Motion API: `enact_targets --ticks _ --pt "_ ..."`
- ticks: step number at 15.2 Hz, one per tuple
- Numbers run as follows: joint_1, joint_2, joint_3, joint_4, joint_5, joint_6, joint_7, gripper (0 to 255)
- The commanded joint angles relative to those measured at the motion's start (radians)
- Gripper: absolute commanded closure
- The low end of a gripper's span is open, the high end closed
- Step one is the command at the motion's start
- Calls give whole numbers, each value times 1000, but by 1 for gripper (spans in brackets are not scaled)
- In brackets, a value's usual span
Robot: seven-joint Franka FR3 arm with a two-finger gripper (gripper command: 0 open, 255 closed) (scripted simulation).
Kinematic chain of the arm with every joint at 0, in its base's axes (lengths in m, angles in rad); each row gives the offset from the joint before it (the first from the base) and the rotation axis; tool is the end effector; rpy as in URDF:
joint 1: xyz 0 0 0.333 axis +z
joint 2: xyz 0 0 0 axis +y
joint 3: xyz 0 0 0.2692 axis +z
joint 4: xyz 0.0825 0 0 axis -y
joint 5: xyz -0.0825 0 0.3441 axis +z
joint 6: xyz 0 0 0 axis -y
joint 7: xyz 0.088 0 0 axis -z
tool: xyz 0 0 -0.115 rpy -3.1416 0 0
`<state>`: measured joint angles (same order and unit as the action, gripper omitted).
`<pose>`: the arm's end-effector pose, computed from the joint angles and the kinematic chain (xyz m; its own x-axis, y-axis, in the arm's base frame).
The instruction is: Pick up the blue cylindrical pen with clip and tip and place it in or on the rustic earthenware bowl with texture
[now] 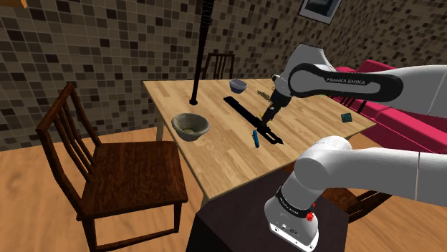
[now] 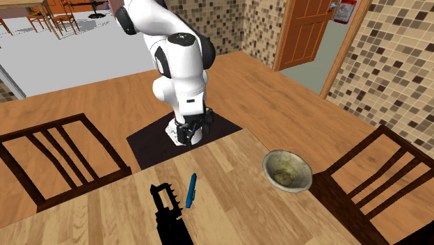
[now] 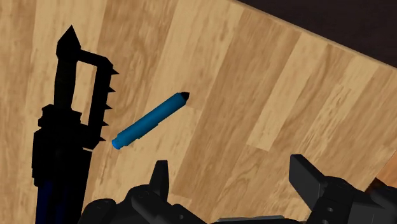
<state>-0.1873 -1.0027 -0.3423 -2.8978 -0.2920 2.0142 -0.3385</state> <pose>0.2403 -0.1373 0.3989 0.9927 0.0614 0.1043 0.0592 -0.9980 0.0242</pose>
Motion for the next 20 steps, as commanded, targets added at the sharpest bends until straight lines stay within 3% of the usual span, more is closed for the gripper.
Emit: enact_targets --ticks 1,9,17,18,20 --pt "-35 21 -64 -29 -46 61 -55 0" --pt "-44 109 -108 -94 -87 213 -53 0" --pt "-44 109 -107 -94 -87 213 -53 0" --pt "-44 109 -107 -94 -87 213 -53 255" --pt "-44 109 -107 -94 -87 213 -53 255"
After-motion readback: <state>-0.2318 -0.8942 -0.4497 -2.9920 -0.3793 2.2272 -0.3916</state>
